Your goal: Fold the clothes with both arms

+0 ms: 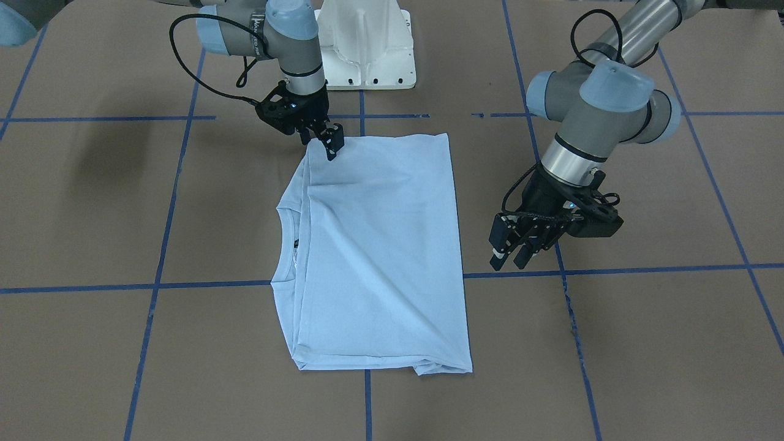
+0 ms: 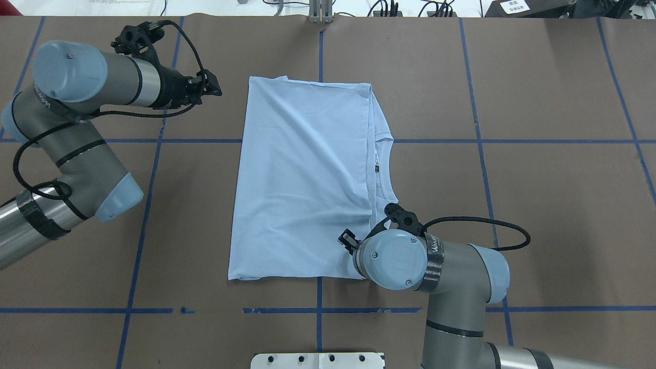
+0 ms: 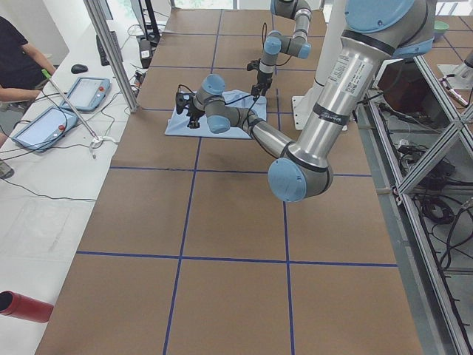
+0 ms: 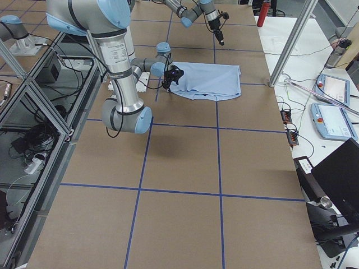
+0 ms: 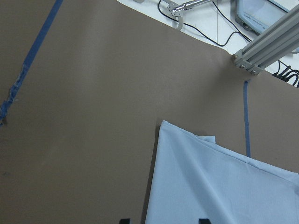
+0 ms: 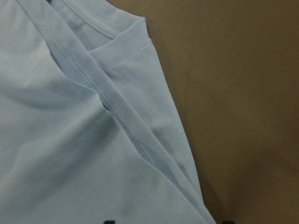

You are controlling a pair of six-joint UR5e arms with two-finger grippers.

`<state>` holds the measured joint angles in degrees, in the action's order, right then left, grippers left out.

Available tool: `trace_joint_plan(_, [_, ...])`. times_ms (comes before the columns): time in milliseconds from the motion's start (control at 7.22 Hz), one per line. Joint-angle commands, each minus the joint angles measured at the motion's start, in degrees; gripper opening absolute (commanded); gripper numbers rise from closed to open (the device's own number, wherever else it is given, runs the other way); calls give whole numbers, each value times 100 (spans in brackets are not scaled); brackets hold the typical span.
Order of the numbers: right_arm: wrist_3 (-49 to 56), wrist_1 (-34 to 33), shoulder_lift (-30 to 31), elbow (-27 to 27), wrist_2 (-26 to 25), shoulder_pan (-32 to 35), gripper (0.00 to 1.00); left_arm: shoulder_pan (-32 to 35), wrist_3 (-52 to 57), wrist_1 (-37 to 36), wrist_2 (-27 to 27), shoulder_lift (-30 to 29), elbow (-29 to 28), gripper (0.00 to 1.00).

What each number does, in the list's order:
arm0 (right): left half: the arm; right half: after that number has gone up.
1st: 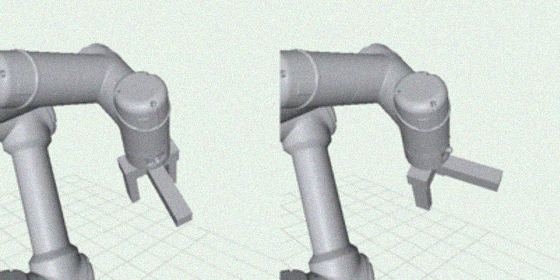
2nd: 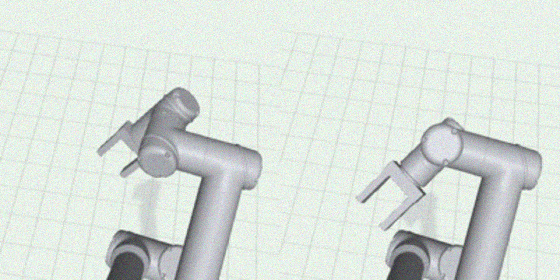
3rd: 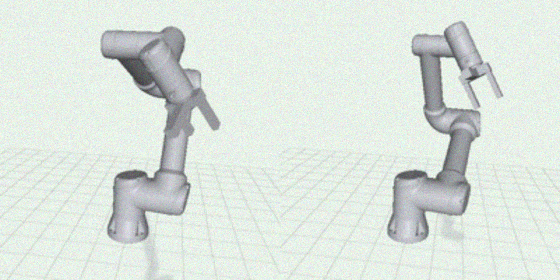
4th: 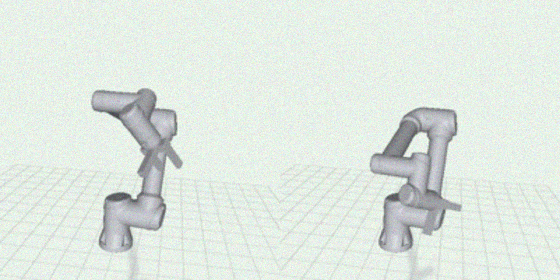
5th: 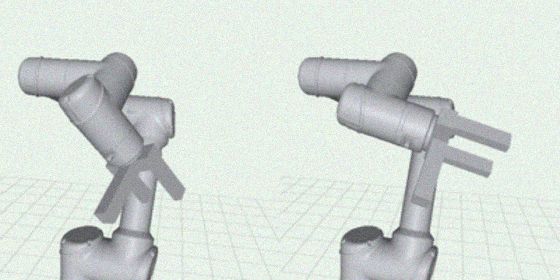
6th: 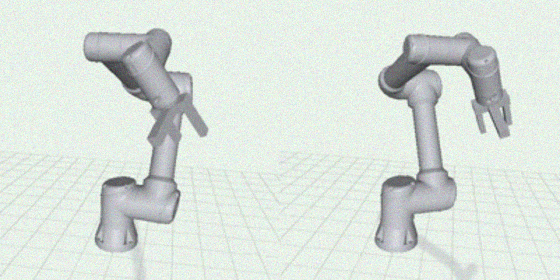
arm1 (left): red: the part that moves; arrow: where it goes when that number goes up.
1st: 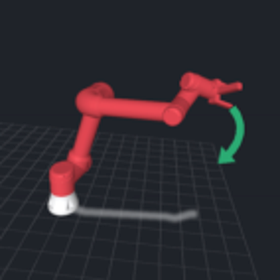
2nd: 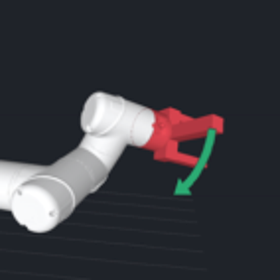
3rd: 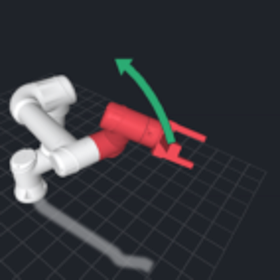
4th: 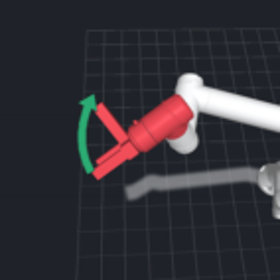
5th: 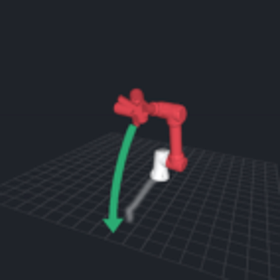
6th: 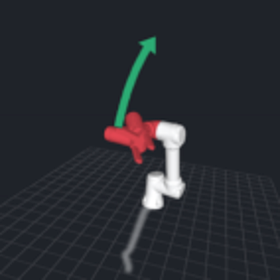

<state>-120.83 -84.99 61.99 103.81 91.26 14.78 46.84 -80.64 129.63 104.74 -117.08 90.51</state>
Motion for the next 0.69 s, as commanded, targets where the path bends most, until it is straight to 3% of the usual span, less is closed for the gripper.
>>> trace_joint_plan(0, [-11, 0, 6, -10, 14, -37, 82, -9, -4, -227, -7, -7, 142, 58])
trace_joint_plan(277, [-11, 0, -3, -28, 6, -37, 81, -9, 5, -228, -15, -7, 133, 58])
trace_joint_plan(554, [-11, 0, -3, -28, 6, -37, 62, -9, 5, -237, -15, -7, 133, 58])
